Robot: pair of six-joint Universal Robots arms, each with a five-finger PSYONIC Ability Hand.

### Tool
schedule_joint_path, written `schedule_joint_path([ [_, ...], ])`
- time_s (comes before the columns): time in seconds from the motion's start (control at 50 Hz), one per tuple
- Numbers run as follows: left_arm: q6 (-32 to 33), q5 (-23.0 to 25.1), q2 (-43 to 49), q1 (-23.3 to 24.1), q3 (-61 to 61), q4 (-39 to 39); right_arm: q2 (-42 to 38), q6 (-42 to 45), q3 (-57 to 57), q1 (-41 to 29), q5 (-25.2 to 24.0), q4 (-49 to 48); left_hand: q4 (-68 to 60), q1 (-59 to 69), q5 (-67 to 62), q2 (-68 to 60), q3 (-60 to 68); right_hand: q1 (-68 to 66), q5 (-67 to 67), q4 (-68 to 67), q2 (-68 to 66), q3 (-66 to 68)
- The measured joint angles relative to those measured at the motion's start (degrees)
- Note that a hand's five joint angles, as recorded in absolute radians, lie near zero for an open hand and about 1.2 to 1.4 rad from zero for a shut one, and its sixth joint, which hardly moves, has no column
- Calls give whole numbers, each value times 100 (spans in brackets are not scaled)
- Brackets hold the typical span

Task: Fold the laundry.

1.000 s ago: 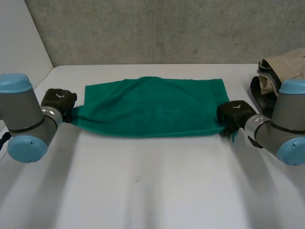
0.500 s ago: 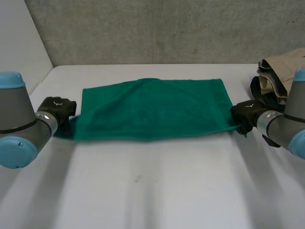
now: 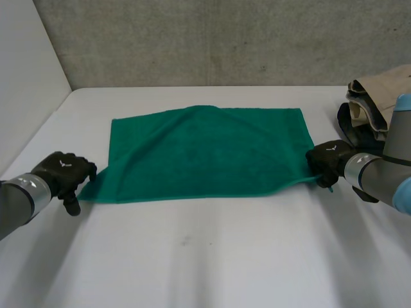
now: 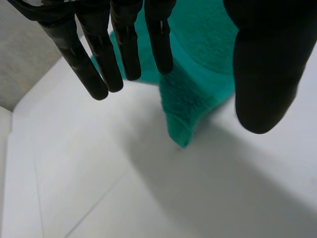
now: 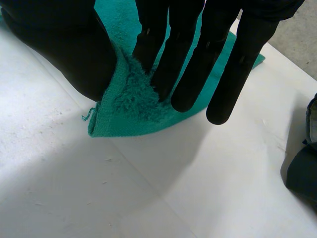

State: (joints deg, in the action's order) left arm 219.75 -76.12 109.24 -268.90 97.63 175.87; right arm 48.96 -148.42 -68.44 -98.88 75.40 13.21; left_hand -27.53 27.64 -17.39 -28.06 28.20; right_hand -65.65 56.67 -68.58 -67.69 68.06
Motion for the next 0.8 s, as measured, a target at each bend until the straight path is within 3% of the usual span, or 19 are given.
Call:
schedule_joint_path([
  [0.4, 212, -246, 854, 211, -533, 484, 34, -43, -120, 91, -85, -5, 103, 0, 116, 98, -58, 0, 0, 0, 0, 0],
  [0.62, 785, -502, 1431, 338, -854, 1028, 42, -96, -106, 186, -144, -7, 86, 3, 82, 85, -56, 0, 0, -1, 0, 0],
  [0.68, 942, -543, 1603, 377, -991, 1085, 43, -113, -91, 215, -150, -9, -243, 199, -262, -168, 146, 0, 0, -1, 0, 0],
  [0.8, 871, -484, 1695, 440, -1133, 1081, 49, -132, -85, 212, -150, -6, -1749, 1927, -1725, -1759, 1735, 0, 0, -1, 0, 0],
])
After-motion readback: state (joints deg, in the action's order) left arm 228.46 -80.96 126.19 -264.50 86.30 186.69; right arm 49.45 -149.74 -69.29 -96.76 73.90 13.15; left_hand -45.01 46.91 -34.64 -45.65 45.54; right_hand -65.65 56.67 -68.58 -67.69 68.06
